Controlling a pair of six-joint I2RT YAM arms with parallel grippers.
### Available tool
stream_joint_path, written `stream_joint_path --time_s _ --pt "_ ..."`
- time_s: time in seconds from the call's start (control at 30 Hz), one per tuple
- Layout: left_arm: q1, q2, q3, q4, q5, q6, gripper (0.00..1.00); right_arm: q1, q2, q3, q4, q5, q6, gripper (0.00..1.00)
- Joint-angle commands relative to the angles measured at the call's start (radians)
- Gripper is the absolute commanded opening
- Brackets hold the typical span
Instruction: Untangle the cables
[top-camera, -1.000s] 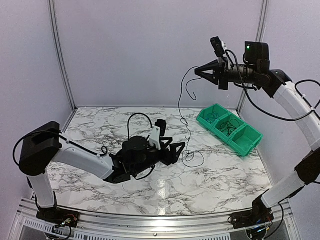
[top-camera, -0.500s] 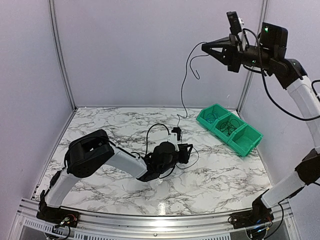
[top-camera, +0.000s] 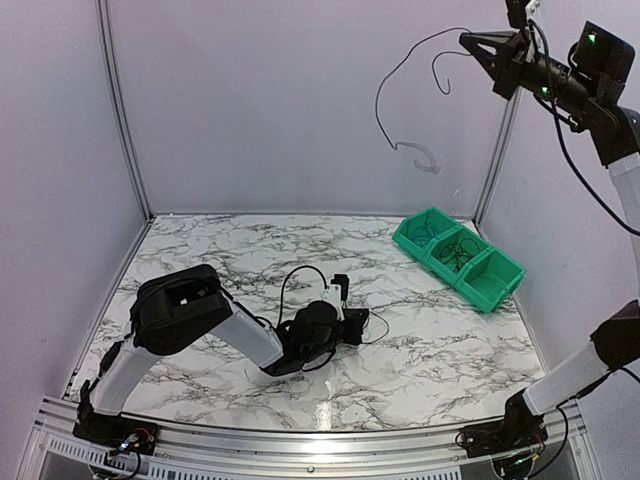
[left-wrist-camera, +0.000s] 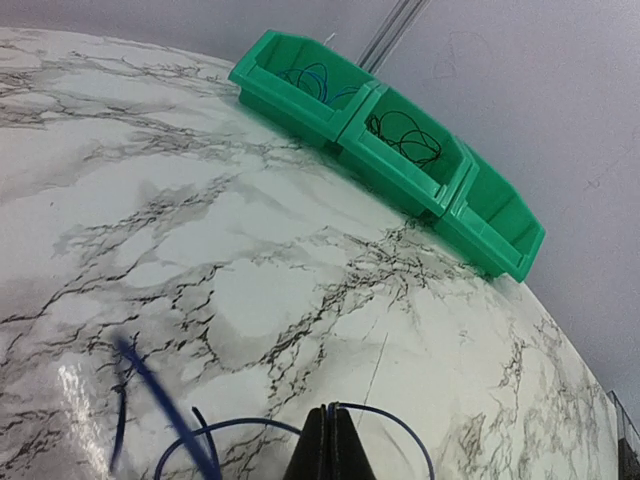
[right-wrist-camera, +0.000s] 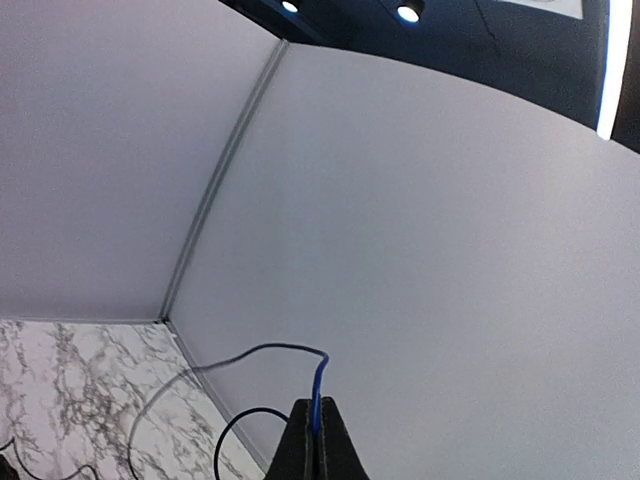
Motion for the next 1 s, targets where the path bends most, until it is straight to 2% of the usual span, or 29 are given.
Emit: stream_joint_path --time_s 0.0,0.03,0.2,0.5,0.73,0.97 --pt "-0.003 -0.074 -0.118 0.028 -0.007 -0.028 0.0 -0.072 -0.016 -0.081 0.054 0.338 -0.07 0.0" --pt "-0.003 -0.091 -0.148 0.029 -0.007 -0.032 0.0 -0.106 -0.02 -0.106 0.072 0.376 -0.06 0.0" --pt "-0.004 -0.172 -0.309 0.086 -0.015 -0.062 0.0 -0.376 -0.04 -0.23 0.119 0.296 -0.014 0.0" --pt "-0.006 -0.278 -0.451 0.148 -0.006 -0.04 0.0 -0.677 -0.055 -0.528 0.156 0.194 -0.044 0.0" --pt "-0.006 -0.295 -0.478 0.152 -0.015 -0.021 0.0 -0.805 -0.003 -0.678 0.18 0.127 -0.065 0.0" --pt "-0.006 -0.283 -0.474 0.151 -0.014 -0.022 0.0 -0.815 -0.049 -0.754 0.179 0.069 -0.08 0.0"
